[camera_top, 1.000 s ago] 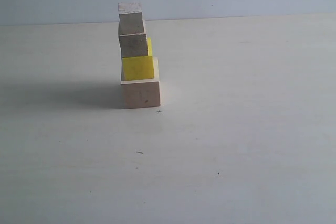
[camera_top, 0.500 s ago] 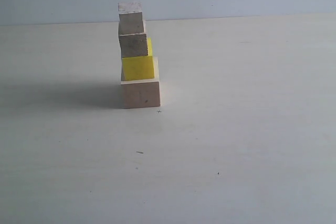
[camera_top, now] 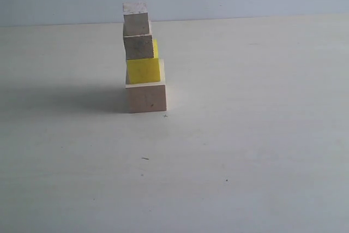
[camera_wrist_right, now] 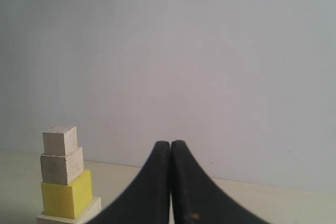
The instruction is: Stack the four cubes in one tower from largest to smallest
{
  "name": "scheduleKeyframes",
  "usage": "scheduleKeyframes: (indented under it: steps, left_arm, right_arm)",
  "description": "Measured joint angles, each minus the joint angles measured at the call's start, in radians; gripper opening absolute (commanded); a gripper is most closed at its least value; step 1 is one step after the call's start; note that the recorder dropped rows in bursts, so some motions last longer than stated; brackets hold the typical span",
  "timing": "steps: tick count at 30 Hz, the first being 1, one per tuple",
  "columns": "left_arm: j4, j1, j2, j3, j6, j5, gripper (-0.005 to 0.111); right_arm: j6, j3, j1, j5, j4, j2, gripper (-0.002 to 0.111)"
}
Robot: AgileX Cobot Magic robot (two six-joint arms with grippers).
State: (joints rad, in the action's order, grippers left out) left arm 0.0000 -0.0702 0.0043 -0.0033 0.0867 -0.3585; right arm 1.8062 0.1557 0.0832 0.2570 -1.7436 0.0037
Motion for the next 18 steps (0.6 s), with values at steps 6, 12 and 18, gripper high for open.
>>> scheduleKeyframes:
  steps: [6,12,18]
  left_arm:
    - [0.000,0.000,0.000,0.000,0.000,-0.002,0.000]
    - [0.000,0.000,0.000,0.000,0.000,-0.005,0.000]
    - [0.000,0.000,0.000,0.000,0.000,-0.007,0.000]
  right_arm:
    - [0.000,0.000,0.000,0.000,0.000,0.000,0.000]
    - [0.000,0.000,0.000,0.000,0.000,0.000,0.000]
    - [0.000,0.000,0.000,0.000,0.000,0.000,0.000]
